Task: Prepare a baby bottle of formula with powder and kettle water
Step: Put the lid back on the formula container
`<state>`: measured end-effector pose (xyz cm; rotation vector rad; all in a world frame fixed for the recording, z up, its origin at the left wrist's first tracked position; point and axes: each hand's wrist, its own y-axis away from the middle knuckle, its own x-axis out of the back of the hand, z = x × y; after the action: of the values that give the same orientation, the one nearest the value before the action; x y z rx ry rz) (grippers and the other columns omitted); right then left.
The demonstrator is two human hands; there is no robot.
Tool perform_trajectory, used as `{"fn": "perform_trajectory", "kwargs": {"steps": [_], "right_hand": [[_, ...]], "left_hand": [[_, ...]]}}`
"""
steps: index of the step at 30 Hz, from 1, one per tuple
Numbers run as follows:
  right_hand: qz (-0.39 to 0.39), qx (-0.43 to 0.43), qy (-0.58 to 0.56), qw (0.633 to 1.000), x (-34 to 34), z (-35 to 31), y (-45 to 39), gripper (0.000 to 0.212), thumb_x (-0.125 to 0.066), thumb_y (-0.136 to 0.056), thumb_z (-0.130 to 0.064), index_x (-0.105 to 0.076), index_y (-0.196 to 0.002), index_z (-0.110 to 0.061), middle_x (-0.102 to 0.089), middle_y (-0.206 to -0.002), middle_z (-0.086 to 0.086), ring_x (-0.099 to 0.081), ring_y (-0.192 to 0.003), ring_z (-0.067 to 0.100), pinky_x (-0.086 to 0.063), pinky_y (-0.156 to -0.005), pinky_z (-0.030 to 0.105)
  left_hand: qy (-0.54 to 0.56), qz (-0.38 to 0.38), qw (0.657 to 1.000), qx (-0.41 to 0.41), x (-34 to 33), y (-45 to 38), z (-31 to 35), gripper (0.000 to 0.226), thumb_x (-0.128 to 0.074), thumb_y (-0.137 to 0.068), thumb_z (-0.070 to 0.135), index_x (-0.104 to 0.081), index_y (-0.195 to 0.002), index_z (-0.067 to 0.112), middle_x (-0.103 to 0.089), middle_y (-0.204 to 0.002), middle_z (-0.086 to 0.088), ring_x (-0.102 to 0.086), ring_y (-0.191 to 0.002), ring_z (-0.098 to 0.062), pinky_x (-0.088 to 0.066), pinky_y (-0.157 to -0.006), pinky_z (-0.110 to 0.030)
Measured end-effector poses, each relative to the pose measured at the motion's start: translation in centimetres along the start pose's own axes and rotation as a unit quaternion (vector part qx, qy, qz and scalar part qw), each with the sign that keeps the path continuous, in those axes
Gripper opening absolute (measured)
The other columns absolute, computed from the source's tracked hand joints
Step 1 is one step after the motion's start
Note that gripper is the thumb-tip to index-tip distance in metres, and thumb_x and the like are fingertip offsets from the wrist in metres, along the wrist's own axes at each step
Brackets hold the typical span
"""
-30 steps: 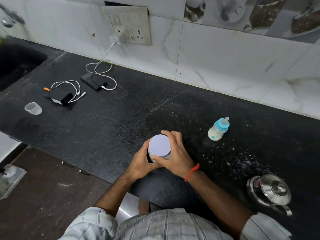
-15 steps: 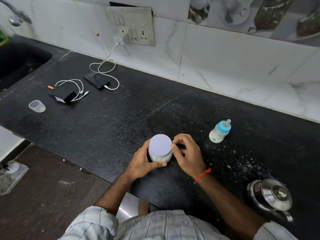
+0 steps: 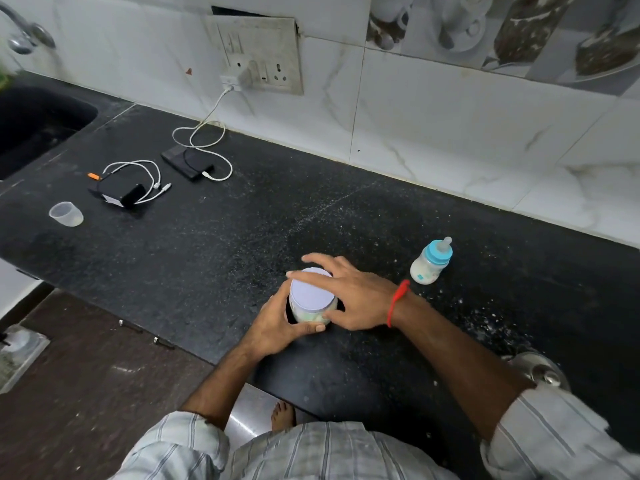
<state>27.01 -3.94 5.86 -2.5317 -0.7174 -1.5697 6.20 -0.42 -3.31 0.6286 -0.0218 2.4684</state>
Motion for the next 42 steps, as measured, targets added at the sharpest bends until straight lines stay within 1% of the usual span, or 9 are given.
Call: {"fn": "perform_trajectory", "kwargs": {"steps": [3, 5, 7, 10, 13, 17, 21, 25, 42], "right_hand": [[-0.034, 0.000, 0.079, 0.996, 1.0, -0.5, -1.7, 0.073, -0.072, -0.081, -0.038, -0.040, -0.146, -0.040, -0.039, -0.139, -0.001, -0.049, -0.118, 0.025, -0.054, -0.090, 0.045], [-0.012, -0.051, 0.100, 0.994, 1.3, -1.3, -2.1, 0.071, -0.074, -0.074, -0.061, -0.048, -0.133, -0.032, -0.047, -0.122, 0.000, -0.062, -0.102, 0.028, -0.055, -0.078, 0.043], [0.038, -0.096, 0.172, 0.980, 1.0, -1.9, -2.3, 0.083, -0.059, -0.069, -0.086, -0.046, -0.121, -0.022, -0.060, -0.115, 0.003, -0.068, -0.095, 0.034, -0.048, -0.074, 0.041], [0.062, -0.124, 0.211, 0.968, 0.9, -2.6, -2.4, 0.095, -0.043, -0.066, -0.098, -0.043, -0.118, -0.018, -0.072, -0.106, 0.009, -0.070, -0.093, 0.036, -0.043, -0.073, 0.042], [0.019, -0.123, 0.203, 0.971, 2.0, -2.8, -1.8, 0.088, -0.045, -0.069, -0.094, -0.044, -0.118, -0.021, -0.071, -0.110, 0.008, -0.070, -0.096, 0.035, -0.040, -0.073, 0.041], [-0.068, -0.125, 0.173, 0.975, 2.9, -2.6, -1.2, 0.082, -0.064, -0.079, -0.068, -0.027, -0.146, -0.038, -0.055, -0.134, 0.003, -0.060, -0.117, 0.031, -0.045, -0.085, 0.047], [-0.081, -0.099, 0.148, 0.981, 2.8, -2.8, -1.7, 0.080, -0.076, -0.079, -0.049, -0.028, -0.143, -0.047, -0.042, -0.129, 0.002, -0.052, -0.119, 0.028, -0.047, -0.076, 0.045], [-0.079, -0.116, 0.158, 0.978, 2.9, -3.3, -2.5, 0.083, -0.084, -0.070, -0.051, -0.037, -0.136, -0.039, -0.048, -0.126, 0.000, -0.059, -0.113, 0.030, -0.044, -0.073, 0.043], [-0.101, -0.124, 0.175, 0.971, 3.4, -3.8, -3.0, 0.083, -0.081, -0.072, -0.056, -0.037, -0.135, -0.027, -0.058, -0.126, 0.009, -0.061, -0.111, 0.034, -0.049, -0.075, 0.043]], "left_hand": [[-0.004, 0.001, 1.000, 0.000, 0.1, 0.0, -0.1, 0.092, -0.095, -0.064, 0.040, -0.040, -0.138, 0.043, -0.056, -0.129, 0.030, -0.049, -0.118, 0.022, -0.039, -0.094, -0.003], [-0.005, 0.000, 1.000, 0.003, 0.2, -0.1, -0.1, 0.095, -0.096, -0.063, 0.040, -0.039, -0.139, 0.044, -0.054, -0.128, 0.031, -0.048, -0.118, 0.023, -0.038, -0.093, -0.002], [-0.003, -0.004, 1.000, 0.005, 0.2, -0.1, -0.3, 0.098, -0.096, -0.062, 0.043, -0.038, -0.141, 0.045, -0.055, -0.131, 0.030, -0.049, -0.121, 0.019, -0.039, -0.095, -0.003], [-0.002, -0.009, 1.000, 0.005, 0.2, -0.1, -0.5, 0.101, -0.095, -0.063, 0.043, -0.037, -0.145, 0.044, -0.055, -0.133, 0.028, -0.049, -0.123, 0.016, -0.038, -0.096, -0.004], [-0.004, -0.004, 1.000, 0.008, 0.2, -0.1, -0.6, 0.101, -0.095, -0.062, 0.044, -0.037, -0.145, 0.043, -0.055, -0.133, 0.029, -0.049, -0.123, 0.016, -0.039, -0.096, -0.004], [-0.009, 0.008, 1.000, 0.005, 0.0, -0.2, -0.6, 0.097, -0.096, -0.062, 0.041, -0.041, -0.142, 0.038, -0.056, -0.129, 0.030, -0.049, -0.118, 0.021, -0.039, -0.094, -0.002], [-0.008, 0.012, 1.000, 0.003, -0.1, -0.1, -0.5, 0.092, -0.095, -0.061, 0.043, -0.042, -0.135, 0.043, -0.056, -0.126, 0.032, -0.050, -0.116, 0.023, -0.040, -0.093, -0.004], [-0.012, 0.009, 1.000, 0.000, 0.0, 0.0, -0.3, 0.098, -0.092, -0.057, 0.058, -0.040, -0.138, 0.042, -0.052, -0.127, 0.034, -0.047, -0.118, 0.021, -0.040, -0.098, -0.010], [0.003, -0.006, 1.000, 0.005, 0.1, 0.0, -0.1, 0.101, -0.096, -0.064, 0.038, -0.038, -0.147, 0.032, -0.054, -0.131, 0.029, -0.049, -0.119, 0.021, -0.037, -0.096, -0.001]]}}
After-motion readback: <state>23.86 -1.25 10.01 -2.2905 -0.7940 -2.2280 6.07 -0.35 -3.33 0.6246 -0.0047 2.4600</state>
